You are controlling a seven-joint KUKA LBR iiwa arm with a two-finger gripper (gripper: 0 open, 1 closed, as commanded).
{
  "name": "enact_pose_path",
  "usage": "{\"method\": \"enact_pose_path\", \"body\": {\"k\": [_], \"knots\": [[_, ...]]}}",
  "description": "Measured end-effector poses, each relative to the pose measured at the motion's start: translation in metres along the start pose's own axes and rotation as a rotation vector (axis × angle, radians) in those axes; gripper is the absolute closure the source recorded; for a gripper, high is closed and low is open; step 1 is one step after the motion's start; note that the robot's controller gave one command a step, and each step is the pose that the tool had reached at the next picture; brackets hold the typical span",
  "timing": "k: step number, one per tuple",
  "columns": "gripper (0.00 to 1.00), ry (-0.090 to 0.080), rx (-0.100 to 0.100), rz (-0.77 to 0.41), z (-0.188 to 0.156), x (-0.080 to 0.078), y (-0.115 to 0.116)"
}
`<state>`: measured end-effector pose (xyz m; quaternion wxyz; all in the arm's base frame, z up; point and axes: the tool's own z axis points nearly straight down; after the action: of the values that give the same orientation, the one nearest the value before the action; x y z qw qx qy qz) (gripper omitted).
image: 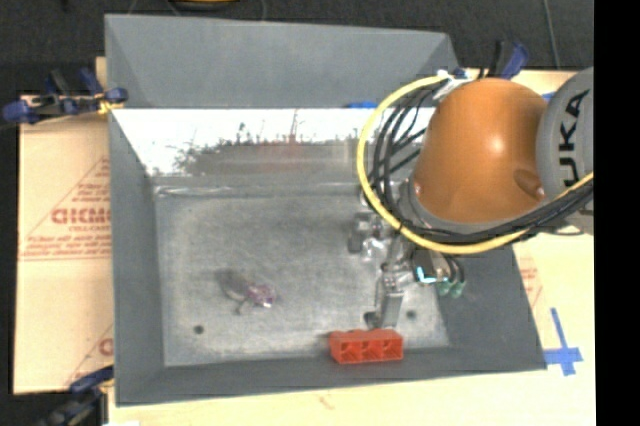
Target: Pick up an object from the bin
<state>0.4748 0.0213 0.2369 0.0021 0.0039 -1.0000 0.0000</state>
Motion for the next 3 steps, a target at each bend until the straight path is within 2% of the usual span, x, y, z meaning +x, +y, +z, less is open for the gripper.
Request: {"method": "enact_pose_path", "body": {"k": [1, 2, 3], "knots": [[0.0, -0.005, 0.001, -0.463, 0.14, 0.0, -0.021], [0.0, -0.025, 0.006, -0.588, 0.164, -0.004, -0.025], [1.0, -0.018, 0.004, -0.586, 0.165, -0.002, -0.025]]}}
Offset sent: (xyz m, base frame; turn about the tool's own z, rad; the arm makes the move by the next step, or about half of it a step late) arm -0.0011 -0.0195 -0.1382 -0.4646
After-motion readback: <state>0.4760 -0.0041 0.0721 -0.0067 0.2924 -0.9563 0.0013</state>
